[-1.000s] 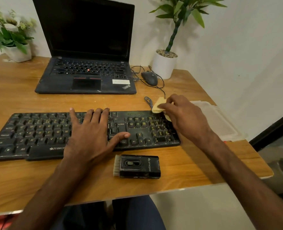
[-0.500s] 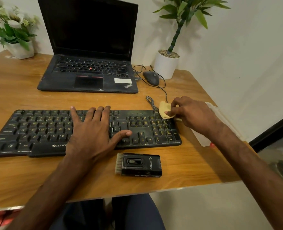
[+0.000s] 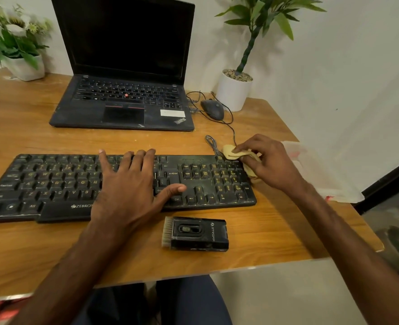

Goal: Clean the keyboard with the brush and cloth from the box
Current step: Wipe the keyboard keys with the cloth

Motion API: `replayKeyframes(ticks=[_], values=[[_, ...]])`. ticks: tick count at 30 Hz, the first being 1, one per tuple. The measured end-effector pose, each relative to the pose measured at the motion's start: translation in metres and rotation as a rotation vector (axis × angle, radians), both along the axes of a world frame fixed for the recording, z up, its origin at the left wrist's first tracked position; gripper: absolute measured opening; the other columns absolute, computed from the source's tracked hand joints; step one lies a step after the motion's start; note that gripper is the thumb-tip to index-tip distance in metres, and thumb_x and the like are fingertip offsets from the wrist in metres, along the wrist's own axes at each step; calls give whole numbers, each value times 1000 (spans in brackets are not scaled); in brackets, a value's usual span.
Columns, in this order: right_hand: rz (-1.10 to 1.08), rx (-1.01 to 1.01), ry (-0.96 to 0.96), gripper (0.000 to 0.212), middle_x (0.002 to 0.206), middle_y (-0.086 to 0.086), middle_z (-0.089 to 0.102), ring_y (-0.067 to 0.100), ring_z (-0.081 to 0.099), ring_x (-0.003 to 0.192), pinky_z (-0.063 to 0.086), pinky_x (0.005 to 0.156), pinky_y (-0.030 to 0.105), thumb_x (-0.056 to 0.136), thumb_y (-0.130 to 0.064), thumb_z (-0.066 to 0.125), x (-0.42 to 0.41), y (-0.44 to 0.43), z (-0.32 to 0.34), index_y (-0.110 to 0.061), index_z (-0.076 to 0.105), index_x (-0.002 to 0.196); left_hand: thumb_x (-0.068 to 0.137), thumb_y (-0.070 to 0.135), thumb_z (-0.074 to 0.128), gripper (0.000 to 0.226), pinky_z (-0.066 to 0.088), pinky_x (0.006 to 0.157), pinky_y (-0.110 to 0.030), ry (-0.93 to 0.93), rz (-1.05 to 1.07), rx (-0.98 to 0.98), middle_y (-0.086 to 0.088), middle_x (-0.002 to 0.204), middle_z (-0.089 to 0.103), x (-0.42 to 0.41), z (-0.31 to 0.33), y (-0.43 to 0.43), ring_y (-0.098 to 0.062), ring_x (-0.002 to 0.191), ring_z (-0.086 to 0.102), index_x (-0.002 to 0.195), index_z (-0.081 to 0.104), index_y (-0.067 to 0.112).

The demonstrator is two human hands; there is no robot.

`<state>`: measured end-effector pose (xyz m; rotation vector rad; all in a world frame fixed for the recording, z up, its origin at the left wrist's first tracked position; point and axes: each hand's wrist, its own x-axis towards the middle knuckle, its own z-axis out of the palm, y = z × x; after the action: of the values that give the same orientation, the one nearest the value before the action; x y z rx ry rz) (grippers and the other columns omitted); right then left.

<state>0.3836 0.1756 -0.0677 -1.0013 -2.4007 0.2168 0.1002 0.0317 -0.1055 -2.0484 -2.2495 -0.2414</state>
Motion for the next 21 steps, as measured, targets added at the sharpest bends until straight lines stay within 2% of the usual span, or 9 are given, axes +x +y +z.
replayKeyframes(ticks=[2,5,7,9,11,13,15,18,21], values=[[-53,23,71,26,102,-3,66,9,58,91,50,80,34,85,-8,71,-2,1,6,-18,72,109,73,91,-15,120,3,116,-71,2,-1,4,-11,160,31,0,-1,0,-26,149,27,157,16,11],[-90,120,159,27,104,0,67,10,59,94,48,83,27,84,-7,72,-2,0,22,-15,72,110,75,91,-12,119,4,116,-71,-2,-3,9,-12,159,32,0,-1,0,-27,148,29,157,19,11],[-89,168,88,26,104,3,66,12,59,94,46,83,26,84,-5,71,-1,2,27,-13,73,108,75,91,-11,118,3,116,-70,3,-4,8,-12,159,33,0,-1,0,-27,147,29,157,19,11],[-63,153,-114,24,103,4,64,17,61,94,48,82,31,85,-6,70,-2,5,20,-14,73,108,76,91,-9,117,4,116,-70,6,-6,7,-12,158,34,0,-1,-1,-28,147,31,156,21,11],[-2,93,-199,23,104,3,65,18,61,94,49,81,31,87,-11,70,-1,5,8,-13,73,110,78,90,-6,116,5,115,-71,-3,-9,14,-13,157,36,1,0,-1,-29,146,32,156,23,10],[19,-3,-73,22,104,0,68,13,62,93,49,77,26,88,-18,72,1,2,5,-14,73,110,79,90,-5,115,5,115,-71,-6,-3,18,-13,157,37,1,0,-2,-29,146,33,156,24,10],[-14,-106,38,23,105,-5,70,9,62,93,52,77,27,86,-24,74,2,0,6,-16,73,108,78,90,-7,116,4,115,-71,-1,0,16,-13,158,36,1,0,-1,-29,146,32,156,23,10],[-58,-262,66,24,105,-7,71,7,64,94,53,84,29,85,-28,74,4,2,10,-18,75,107,78,90,-6,116,4,115,-71,4,-9,18,-13,157,36,1,-1,0,-30,146,32,155,24,10],[-88,-325,76,17,106,-6,70,6,63,95,52,84,26,87,-24,71,-1,3,12,-20,77,103,80,90,-2,114,4,115,-71,-7,-10,27,-15,156,38,1,-1,0,-31,145,34,154,27,9]])
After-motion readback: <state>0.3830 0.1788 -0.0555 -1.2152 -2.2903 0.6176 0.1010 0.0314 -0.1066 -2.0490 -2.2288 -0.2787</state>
